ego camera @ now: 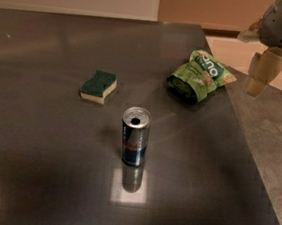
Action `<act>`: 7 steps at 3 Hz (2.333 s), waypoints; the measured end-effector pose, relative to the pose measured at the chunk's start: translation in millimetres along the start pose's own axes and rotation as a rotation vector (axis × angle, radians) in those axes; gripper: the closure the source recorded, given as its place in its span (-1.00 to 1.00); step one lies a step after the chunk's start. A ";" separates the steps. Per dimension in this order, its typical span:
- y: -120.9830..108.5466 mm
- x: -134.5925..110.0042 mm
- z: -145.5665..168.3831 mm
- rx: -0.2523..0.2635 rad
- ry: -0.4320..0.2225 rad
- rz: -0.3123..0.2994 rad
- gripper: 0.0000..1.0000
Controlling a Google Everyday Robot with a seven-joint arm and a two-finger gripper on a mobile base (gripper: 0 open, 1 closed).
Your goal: Move green rice chip bag near sponge
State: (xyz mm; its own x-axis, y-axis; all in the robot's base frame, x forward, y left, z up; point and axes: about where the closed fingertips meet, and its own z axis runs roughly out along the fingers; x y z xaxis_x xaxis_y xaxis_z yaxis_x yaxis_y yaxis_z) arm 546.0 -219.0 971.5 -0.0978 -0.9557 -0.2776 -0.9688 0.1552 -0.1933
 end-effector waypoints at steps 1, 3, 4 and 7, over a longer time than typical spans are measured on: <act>-25.4 -12.1 25.8 -0.025 -0.010 -0.052 -1.00; -61.9 -30.9 76.4 -0.038 -0.006 -0.203 -1.00; -40.0 4.9 94.8 -0.016 0.018 -0.263 -1.00; 2.5 60.7 157.6 -0.173 0.111 -0.398 -1.00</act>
Offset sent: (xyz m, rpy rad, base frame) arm 0.0723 0.0464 -0.0604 -0.0367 0.1169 0.2136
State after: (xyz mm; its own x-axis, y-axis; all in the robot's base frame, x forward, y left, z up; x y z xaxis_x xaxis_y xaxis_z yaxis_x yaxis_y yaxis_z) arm 573.6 -237.2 805.8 0.2760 -0.9550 -0.1087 -0.9587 -0.2655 -0.1018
